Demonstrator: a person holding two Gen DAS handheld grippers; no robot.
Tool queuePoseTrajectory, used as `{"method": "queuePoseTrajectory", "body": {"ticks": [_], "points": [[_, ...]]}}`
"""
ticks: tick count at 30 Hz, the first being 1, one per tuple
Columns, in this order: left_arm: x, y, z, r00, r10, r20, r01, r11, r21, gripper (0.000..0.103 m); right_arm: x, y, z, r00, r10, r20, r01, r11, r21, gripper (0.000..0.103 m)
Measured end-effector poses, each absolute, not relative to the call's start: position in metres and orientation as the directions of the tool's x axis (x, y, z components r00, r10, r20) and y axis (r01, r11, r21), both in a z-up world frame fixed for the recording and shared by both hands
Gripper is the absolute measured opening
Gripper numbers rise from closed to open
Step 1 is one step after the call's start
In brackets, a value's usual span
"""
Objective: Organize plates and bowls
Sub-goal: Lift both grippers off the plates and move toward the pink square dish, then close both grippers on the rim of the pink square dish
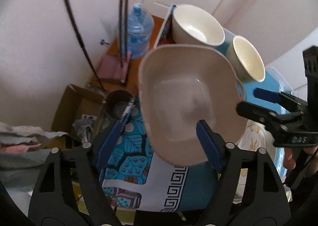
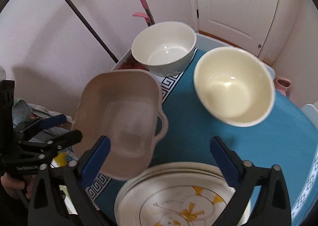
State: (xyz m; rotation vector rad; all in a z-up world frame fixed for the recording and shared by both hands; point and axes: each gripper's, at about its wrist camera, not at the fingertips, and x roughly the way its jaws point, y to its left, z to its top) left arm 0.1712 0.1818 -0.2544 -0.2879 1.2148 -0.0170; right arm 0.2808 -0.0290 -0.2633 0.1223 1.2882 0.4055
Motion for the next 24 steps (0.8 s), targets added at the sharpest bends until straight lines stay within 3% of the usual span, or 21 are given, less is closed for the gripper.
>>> {"method": "queuePoseTrajectory", "body": {"ticks": [1, 5, 8, 10, 13, 24], "points": [[0.174, 0.180, -0.257, 0.347, -0.178, -0.921, -0.128, 0.964, -0.234, 0.063, 0.282, -0.028, -0.267, 0.210, 0.359, -0.909, -0.217, 0.924, 0.315, 0.083], [0.184, 0.180, -0.268, 0.318, -0.207, -0.925, -0.104, 0.962, -0.251, 0.049, 0.284, -0.022, -0.275, 0.199, 0.366, -0.909, -0.202, 0.923, 0.328, 0.066], [0.190, 0.180, -0.275, 0.301, -0.211, -0.930, -0.096, 0.964, -0.250, 0.031, 0.285, -0.020, -0.279, 0.190, 0.376, -0.907, -0.192, 0.920, 0.341, 0.052], [0.192, 0.180, -0.280, 0.290, -0.204, -0.935, -0.090, 0.967, -0.239, 0.013, 0.285, -0.017, -0.282, 0.182, 0.384, -0.905, -0.198, 0.916, 0.349, 0.029], [0.195, 0.182, -0.281, 0.293, -0.186, -0.938, -0.087, 0.971, -0.220, 0.012, 0.284, -0.013, -0.288, 0.168, 0.358, -0.919, -0.199, 0.925, 0.324, 0.013], [0.187, 0.156, -0.236, 0.391, -0.115, -0.913, -0.010, 0.992, -0.129, 0.011, 0.258, -0.027, -0.256, 0.268, 0.363, -0.892, -0.186, 0.928, 0.322, 0.011]]}}
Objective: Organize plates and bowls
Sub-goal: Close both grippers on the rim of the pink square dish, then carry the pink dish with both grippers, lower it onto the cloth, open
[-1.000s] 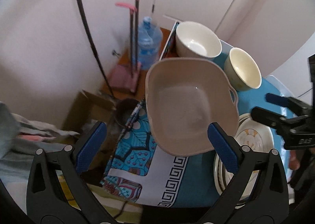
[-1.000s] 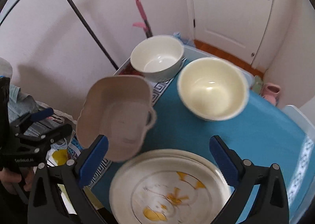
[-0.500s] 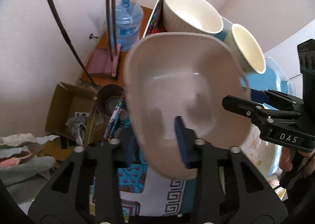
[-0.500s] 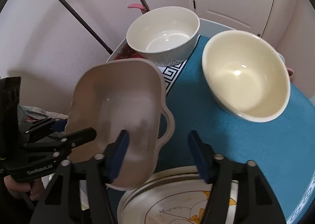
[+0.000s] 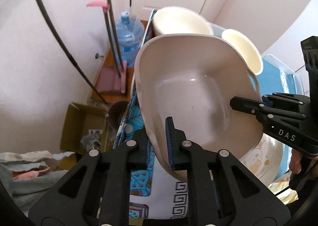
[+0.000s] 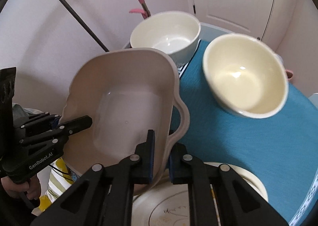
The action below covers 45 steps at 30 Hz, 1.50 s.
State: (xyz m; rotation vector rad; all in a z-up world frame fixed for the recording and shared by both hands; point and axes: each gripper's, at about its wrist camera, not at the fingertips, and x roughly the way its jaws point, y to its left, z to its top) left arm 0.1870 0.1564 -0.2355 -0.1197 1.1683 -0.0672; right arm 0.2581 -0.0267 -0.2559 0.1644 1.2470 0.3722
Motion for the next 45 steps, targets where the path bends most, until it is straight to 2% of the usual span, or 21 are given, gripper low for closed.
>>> {"method": "queuePoseTrajectory", "body": {"ticks": [10, 19, 24, 31, 45], "points": [[0.167, 0.064, -0.167, 0.487, -0.131, -0.864, 0.080, 0.991, -0.105, 0.012, 0.182, -0.098, -0.191, 0.418, 0.324, -0.849, -0.138, 0.946, 0.293, 0.011], [0.136, -0.067, -0.162, 0.474, -0.223, -0.852, 0.194, 0.970, -0.147, 0.012, 0.086, -0.214, -0.176, 0.465, 0.229, -0.855, -0.013, 0.968, 0.252, 0.011], [0.123, -0.150, -0.181, 0.442, -0.277, -0.853, 0.267, 0.949, -0.169, 0.012, 0.049, -0.276, -0.180, 0.446, 0.172, -0.878, 0.060, 0.973, 0.221, 0.011], [0.125, -0.230, -0.227, 0.374, -0.303, -0.877, 0.333, 0.926, -0.178, 0.012, 0.016, -0.343, -0.220, 0.401, 0.132, -0.907, 0.165, 0.963, 0.213, 0.011], [0.136, -0.257, -0.293, 0.298, -0.270, -0.915, 0.337, 0.927, -0.164, 0.011, 0.017, -0.371, -0.278, 0.369, 0.180, -0.912, 0.195, 0.944, 0.265, 0.011]]}}
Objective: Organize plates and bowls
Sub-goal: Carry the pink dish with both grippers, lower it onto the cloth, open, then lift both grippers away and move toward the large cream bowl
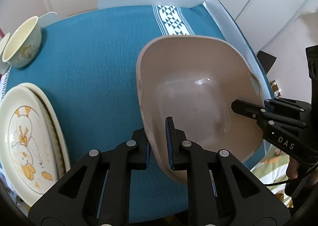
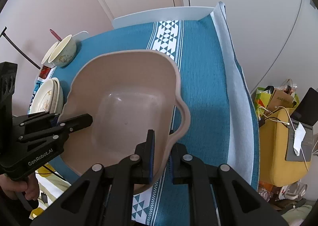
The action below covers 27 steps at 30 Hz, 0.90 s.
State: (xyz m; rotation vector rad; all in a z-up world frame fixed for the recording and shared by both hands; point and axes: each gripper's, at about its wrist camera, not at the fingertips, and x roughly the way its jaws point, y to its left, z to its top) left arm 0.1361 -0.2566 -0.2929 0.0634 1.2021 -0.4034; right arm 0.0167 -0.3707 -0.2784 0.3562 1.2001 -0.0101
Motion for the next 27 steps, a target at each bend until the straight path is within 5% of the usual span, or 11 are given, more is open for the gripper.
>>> {"method": "queuePoseTrajectory", "body": {"ticks": [11, 14, 16, 17, 24, 27], "points": [[0.146, -0.267, -0.303, 0.292, -0.224, -0.930, 0.360, 0.926, -0.110, 0.015, 0.015, -0.377, -0.284, 0.387, 0.202, -0.900, 0.211, 0.930, 0.300, 0.011], [0.147, -0.273, -0.304, 0.297, -0.201, -0.934, 0.375, 0.924, -0.080, 0.033, 0.015, -0.380, -0.284, 0.392, 0.215, -0.895, 0.225, 0.921, 0.319, 0.011], [0.147, -0.276, -0.302, 0.316, -0.195, -0.929, 0.384, 0.921, -0.063, 0.071, 0.015, -0.381, -0.284, 0.392, 0.223, -0.892, 0.233, 0.914, 0.331, 0.011], [0.146, -0.277, -0.300, 0.332, -0.194, -0.923, 0.387, 0.920, -0.054, 0.076, 0.015, -0.382, -0.284, 0.391, 0.222, -0.893, 0.237, 0.913, 0.331, 0.011], [0.148, -0.279, -0.298, 0.332, -0.191, -0.924, 0.401, 0.915, -0.045, 0.076, 0.015, -0.390, -0.289, 0.396, 0.214, -0.893, 0.278, 0.899, 0.338, 0.042], [0.150, -0.277, -0.294, 0.328, -0.186, -0.926, 0.393, 0.918, -0.046, 0.076, 0.014, -0.394, -0.284, 0.406, 0.209, -0.890, 0.288, 0.895, 0.341, 0.044]]}}
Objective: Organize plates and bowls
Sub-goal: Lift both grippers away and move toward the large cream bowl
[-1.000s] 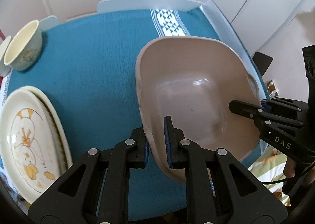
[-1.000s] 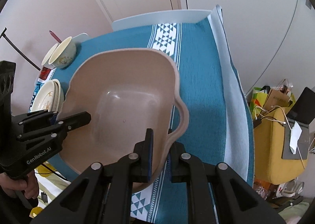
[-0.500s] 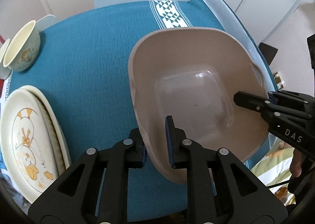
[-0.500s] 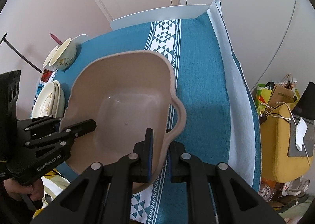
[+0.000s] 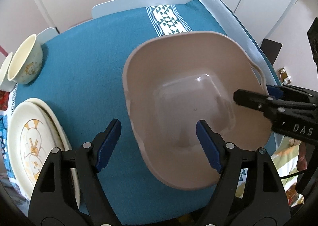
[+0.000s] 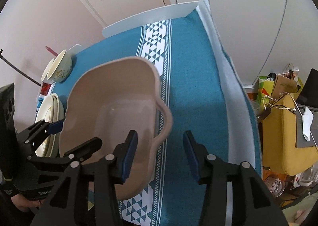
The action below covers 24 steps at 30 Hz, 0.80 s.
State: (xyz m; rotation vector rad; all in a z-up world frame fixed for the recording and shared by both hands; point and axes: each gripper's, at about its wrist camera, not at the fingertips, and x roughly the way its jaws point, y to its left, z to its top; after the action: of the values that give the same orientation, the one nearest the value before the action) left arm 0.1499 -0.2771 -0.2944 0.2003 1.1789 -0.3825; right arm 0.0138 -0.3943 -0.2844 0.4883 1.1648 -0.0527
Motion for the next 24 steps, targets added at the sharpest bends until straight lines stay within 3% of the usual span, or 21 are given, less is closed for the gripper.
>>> {"method": "queuePoseTrajectory", "body": {"ticks": [6, 12, 14, 16, 18, 19, 24], "points": [[0.148, -0.268, -0.269, 0.347, -0.176, -0.921, 0.384, 0.923, -0.032, 0.076, 0.008, -0.402, -0.250, 0.441, 0.157, -0.884, 0.292, 0.906, 0.307, 0.044], [0.144, -0.236, -0.217, 0.418, -0.188, -0.889, 0.329, 0.943, -0.044, 0.076, 0.026, -0.384, -0.191, 0.520, 0.143, -0.842, 0.181, 0.945, 0.272, 0.044], [0.146, -0.222, -0.200, 0.449, -0.181, -0.875, 0.302, 0.952, -0.043, 0.076, 0.041, -0.373, -0.175, 0.545, 0.183, -0.818, 0.132, 0.945, 0.299, 0.053], [0.150, -0.204, -0.180, 0.486, -0.160, -0.859, 0.262, 0.965, -0.032, 0.086, 0.056, -0.363, -0.162, 0.571, 0.236, -0.787, 0.077, 0.938, 0.337, 0.088], [0.156, -0.181, -0.162, 0.535, -0.117, -0.837, 0.209, 0.978, -0.003, 0.098, 0.070, -0.350, -0.151, 0.593, 0.269, -0.759, 0.031, 0.934, 0.356, 0.101], [0.158, -0.174, -0.156, 0.551, -0.106, -0.828, 0.193, 0.981, 0.003, 0.102, 0.079, -0.342, -0.146, 0.605, 0.282, -0.745, 0.010, 0.932, 0.361, 0.102], [0.179, -0.117, -0.134, 0.599, -0.067, -0.798, 0.115, 0.993, 0.002, 0.103, 0.116, -0.303, -0.125, 0.650, 0.315, -0.692, -0.061, 0.929, 0.366, 0.102]]}}
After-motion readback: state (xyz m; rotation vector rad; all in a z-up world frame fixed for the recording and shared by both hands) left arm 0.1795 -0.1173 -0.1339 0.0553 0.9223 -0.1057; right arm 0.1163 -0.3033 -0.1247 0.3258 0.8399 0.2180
